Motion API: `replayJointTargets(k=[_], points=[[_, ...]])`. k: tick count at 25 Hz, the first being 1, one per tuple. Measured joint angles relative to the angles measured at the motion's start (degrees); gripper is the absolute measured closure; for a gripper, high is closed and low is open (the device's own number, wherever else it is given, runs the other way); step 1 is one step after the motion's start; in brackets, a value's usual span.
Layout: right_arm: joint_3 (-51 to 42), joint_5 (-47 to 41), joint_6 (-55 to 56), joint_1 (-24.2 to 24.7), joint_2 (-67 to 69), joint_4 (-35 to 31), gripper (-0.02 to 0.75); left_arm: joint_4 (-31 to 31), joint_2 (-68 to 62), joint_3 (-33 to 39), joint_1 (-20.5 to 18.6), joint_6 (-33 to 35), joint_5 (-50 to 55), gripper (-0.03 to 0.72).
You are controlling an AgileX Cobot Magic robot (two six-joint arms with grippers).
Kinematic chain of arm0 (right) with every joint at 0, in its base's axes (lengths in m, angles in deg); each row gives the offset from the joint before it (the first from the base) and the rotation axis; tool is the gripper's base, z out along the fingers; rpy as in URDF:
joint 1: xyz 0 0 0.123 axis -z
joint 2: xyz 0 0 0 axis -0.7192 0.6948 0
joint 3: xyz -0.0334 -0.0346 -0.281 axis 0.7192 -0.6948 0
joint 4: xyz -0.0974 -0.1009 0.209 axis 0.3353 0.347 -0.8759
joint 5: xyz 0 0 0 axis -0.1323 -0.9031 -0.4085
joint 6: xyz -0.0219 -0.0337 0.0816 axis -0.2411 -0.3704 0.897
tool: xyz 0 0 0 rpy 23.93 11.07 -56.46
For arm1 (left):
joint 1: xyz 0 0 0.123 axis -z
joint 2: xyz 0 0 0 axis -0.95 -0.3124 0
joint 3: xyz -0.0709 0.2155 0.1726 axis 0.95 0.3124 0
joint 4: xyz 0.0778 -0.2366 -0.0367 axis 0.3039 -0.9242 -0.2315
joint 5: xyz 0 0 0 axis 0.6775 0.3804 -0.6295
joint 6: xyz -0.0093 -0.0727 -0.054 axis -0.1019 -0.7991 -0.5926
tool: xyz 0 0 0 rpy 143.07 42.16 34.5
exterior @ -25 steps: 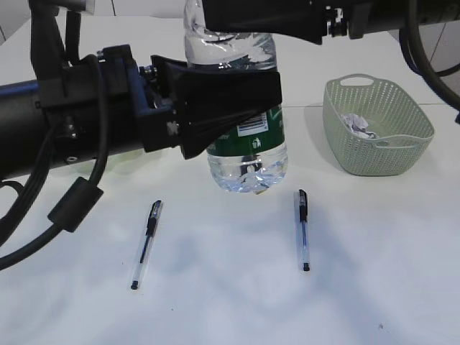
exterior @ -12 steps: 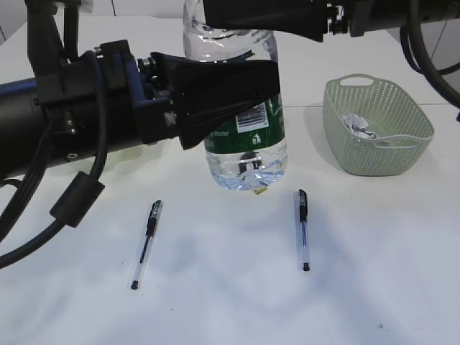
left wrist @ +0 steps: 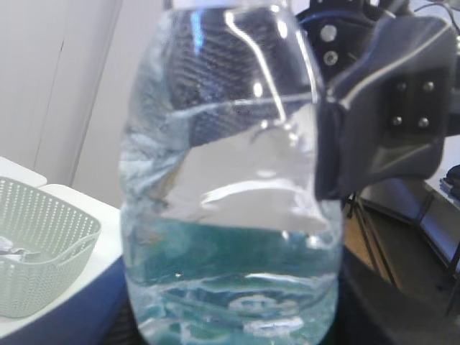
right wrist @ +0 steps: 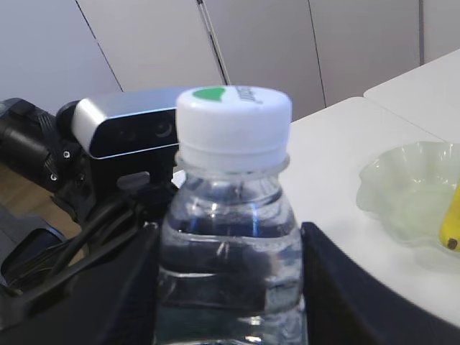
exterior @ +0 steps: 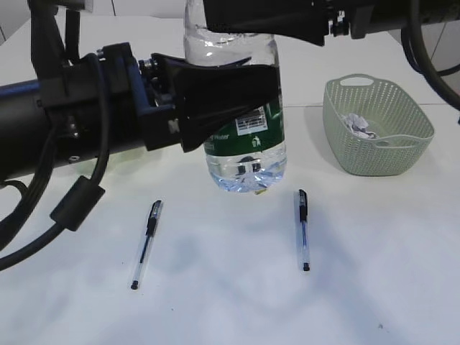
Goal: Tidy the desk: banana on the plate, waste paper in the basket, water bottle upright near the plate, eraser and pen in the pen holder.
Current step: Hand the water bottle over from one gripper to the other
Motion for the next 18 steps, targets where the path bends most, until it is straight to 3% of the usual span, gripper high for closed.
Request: replayJointTargets(k=[10,18], points=[[0.0,1.1,8.0,0.0,-0.2,9.0,0.157,0.7,-0.3,0.0,0.0,2.4,4.3,0.297],[0.1,0.1,11.2,0.0,-1.2,16.8,0.136,0.2,-0.3,0.0,-0.9,2.7,5.4,0.297]])
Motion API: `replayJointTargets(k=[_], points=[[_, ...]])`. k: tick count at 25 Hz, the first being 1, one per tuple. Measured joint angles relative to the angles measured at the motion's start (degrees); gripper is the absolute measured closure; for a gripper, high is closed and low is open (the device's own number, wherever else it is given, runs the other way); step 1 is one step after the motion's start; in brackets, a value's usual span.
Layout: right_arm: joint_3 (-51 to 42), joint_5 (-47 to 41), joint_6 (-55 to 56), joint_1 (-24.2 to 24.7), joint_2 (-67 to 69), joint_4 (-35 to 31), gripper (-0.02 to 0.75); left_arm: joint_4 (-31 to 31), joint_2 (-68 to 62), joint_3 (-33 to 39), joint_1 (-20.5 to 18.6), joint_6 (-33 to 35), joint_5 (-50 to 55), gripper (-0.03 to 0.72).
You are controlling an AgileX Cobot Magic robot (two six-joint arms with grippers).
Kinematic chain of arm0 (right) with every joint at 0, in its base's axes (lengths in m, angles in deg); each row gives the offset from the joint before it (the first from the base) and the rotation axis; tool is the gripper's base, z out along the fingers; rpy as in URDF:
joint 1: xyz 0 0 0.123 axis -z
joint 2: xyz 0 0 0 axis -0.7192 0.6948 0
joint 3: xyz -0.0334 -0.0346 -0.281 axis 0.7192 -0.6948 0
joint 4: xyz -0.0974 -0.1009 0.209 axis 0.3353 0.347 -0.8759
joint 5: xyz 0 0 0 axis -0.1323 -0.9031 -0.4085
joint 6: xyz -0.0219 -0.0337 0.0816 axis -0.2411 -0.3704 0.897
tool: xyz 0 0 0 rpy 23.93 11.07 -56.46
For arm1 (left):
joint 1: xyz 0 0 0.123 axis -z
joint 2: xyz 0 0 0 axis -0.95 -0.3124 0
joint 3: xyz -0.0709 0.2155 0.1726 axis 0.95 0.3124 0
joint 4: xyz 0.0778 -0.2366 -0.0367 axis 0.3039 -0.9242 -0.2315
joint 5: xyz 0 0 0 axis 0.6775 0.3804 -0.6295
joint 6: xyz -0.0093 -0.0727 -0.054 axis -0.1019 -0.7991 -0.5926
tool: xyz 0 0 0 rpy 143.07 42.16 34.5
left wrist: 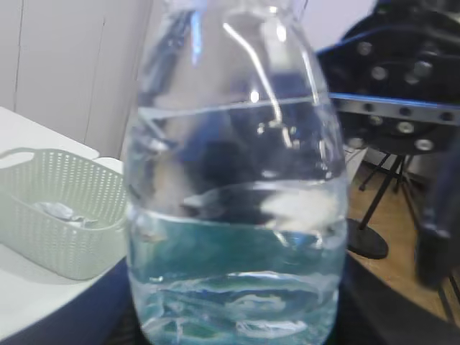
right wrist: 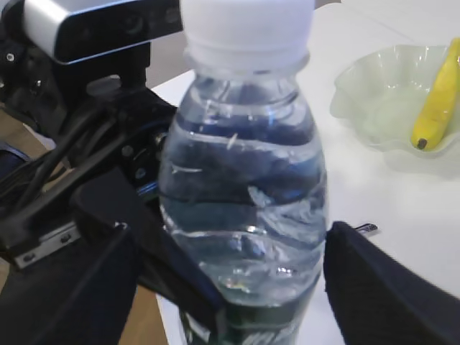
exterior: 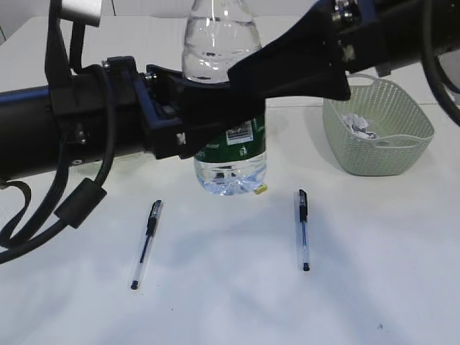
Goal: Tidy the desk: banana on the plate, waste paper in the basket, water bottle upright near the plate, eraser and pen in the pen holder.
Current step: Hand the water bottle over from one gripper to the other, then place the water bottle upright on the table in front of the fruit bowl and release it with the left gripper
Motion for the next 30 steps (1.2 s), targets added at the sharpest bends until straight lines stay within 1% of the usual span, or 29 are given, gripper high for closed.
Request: replayJointTargets(k=[3,7,10,13,16,20,22,25,30], points=[[1.5,-1.0,3.2,0.0,-1.2,5.4,0.136,-0.1,0.0,0.0,-1.7,0.0,0.0,0.297],[3.8,-3.2,10.5,0.0,-2.1,15.4,0.136,0.2,0.0,0.0,-5.1,0.0,0.3,0.297],[4.1,-3.7,16.1,0.0,-2.3,21.1,0.136,2.5,0.0,0.0,-6.8,0.0,1.5,0.297],[4.1,-4.1,20.4,0.0,-2.4,26.6,0.140,5.4,0.5,0.0,-7.1,0.0,6.5,0.298],[4.1,-4.3,26.5,0.0,-2.9,33.6,0.144,7.9,2.1,0.0,-7.2,-0.1,12.9,0.298],[4.1,-5.8,34.3,0.0,-3.6,41.6,0.147,9.2,3.4,0.0,-8.3,-0.1,14.8,0.298],[4.1,-7.2,35.6,0.0,-3.6,43.7,0.147,9.4,3.5,0.0,-9.5,-0.1,14.7,0.298],[4.1,-8.3,36.2,0.0,-3.6,44.5,0.148,9.6,3.5,0.0,-12.8,-0.1,14.0,0.298],[4.1,-8.5,36.3,0.0,-3.6,44.7,0.148,9.7,3.5,0.0,-21.2,-0.1,8.2,0.298]])
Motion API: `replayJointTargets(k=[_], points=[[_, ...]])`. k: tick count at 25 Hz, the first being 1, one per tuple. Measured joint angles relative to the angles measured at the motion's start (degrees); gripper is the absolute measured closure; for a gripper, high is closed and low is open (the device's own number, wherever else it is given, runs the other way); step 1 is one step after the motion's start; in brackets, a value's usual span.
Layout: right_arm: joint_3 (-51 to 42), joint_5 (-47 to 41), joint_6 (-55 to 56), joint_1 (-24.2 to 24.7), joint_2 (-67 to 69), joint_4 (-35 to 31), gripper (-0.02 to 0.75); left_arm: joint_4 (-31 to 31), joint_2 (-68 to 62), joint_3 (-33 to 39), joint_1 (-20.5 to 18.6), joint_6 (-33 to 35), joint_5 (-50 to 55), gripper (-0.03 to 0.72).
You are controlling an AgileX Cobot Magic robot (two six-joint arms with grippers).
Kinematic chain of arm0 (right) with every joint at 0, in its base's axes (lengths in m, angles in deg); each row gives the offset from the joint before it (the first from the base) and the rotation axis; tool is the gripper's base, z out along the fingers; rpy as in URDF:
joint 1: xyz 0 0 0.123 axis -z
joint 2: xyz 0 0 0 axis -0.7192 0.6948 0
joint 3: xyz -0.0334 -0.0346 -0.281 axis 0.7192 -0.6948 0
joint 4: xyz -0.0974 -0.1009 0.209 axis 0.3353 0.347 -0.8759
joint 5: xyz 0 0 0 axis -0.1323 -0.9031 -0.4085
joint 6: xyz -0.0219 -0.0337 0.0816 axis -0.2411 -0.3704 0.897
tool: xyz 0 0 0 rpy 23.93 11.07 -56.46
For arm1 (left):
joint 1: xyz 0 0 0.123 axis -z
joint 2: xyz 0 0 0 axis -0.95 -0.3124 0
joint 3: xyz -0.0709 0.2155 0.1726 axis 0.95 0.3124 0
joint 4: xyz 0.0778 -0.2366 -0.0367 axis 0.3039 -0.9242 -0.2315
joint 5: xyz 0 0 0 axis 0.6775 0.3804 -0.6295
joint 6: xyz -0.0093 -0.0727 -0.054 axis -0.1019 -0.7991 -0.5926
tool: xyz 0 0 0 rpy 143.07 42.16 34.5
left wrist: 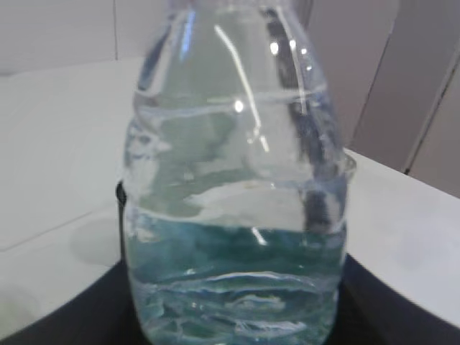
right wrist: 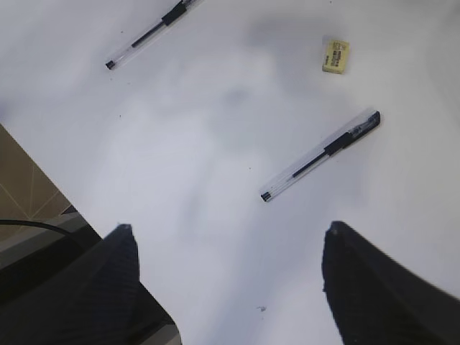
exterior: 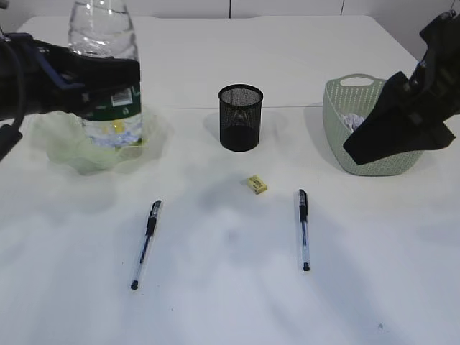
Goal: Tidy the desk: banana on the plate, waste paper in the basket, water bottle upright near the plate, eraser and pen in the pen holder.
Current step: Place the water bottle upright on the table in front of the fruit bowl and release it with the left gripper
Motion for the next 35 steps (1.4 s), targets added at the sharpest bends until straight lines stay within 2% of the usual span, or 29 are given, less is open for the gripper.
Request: replayJointTargets(k=[5,11,14,19,23,35], points=[[0.0,0.0,0.0,0.0,0.0,0.0,0.148,0.0,-4.1,0.0,-6.5,2.9,-7.2,0.298],[0.0,0.0,0.1,0.0,-0.1,0.1,0.148,-0.8,-12.5,0.0,-7.0,13.8,-15.1,0.298],[0.0,-0.1,0.1,0.0,-0.1,0.1,0.148,-4.5,-17.8,0.0,-7.0,19.0,-19.3,0.298],[0.0,-0.7,0.1,0.0,-0.1,0.1,0.148,-10.2,-24.7,0.0,-7.1,26.6,-19.3,0.298],[0.0,-0.9,0.1,0.0,-0.1,0.1,0.148,-11.4,-27.8,-0.1,-7.1,28.8,-19.3,0.298],[0.1,-1.1,0.1,0.0,-0.1,0.1,0.149,-13.0,-29.5,-0.3,-7.1,29.4,-19.3,0.298]])
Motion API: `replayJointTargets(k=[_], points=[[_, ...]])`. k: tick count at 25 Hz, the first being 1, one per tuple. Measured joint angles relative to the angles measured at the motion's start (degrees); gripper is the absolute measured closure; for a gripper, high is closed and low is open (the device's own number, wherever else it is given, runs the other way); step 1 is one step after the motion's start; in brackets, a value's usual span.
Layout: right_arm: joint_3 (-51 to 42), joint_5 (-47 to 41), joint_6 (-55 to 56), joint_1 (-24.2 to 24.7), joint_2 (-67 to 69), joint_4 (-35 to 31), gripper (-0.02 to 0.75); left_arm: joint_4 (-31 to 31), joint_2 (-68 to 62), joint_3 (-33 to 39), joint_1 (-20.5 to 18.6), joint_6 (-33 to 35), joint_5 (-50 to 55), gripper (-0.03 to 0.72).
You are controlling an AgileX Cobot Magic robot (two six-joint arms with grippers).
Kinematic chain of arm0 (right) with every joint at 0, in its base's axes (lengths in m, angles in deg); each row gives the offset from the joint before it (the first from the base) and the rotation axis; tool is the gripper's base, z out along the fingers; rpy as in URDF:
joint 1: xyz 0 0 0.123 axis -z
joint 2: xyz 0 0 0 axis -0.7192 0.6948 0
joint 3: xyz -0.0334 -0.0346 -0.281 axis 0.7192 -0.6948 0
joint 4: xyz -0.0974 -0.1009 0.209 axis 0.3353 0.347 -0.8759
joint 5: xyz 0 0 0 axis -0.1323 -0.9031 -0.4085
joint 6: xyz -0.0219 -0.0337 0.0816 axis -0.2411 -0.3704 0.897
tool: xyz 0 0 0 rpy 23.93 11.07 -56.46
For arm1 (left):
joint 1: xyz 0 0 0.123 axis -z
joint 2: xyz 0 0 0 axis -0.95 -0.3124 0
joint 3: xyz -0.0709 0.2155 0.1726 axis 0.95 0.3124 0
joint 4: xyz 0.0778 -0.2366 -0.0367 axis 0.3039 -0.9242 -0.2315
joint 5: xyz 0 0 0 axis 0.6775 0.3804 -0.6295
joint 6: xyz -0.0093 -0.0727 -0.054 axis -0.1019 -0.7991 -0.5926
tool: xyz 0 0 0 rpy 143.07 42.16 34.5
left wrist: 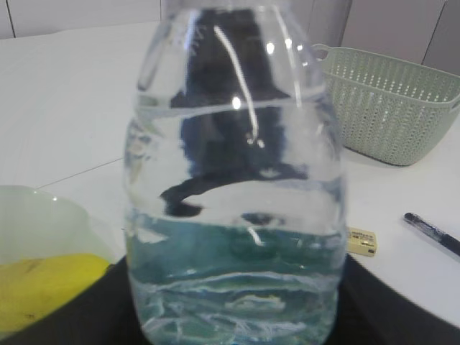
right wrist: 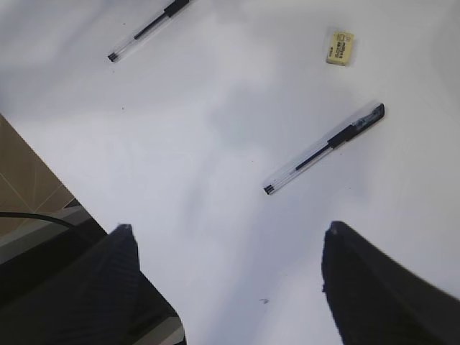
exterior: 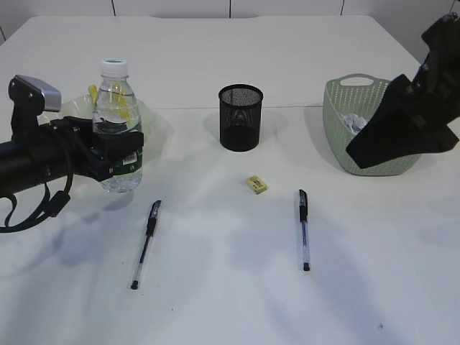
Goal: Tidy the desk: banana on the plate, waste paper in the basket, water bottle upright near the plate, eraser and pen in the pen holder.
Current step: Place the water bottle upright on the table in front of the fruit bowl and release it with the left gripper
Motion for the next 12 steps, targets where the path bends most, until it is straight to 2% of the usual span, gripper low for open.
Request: replayJointTargets(k=[5,12], points=[[0.0,-0.2,0.1,0.0,0.0,0.0,0.149,-0.3,-2.8,-0.1,0.0,5.1,-0.4,0.299],[0.0,-1.4,0.1,0.0,0.0,0.0,0.149,-2.7,-7.5,-0.1,0.0,9.1,-0.4,0.312]])
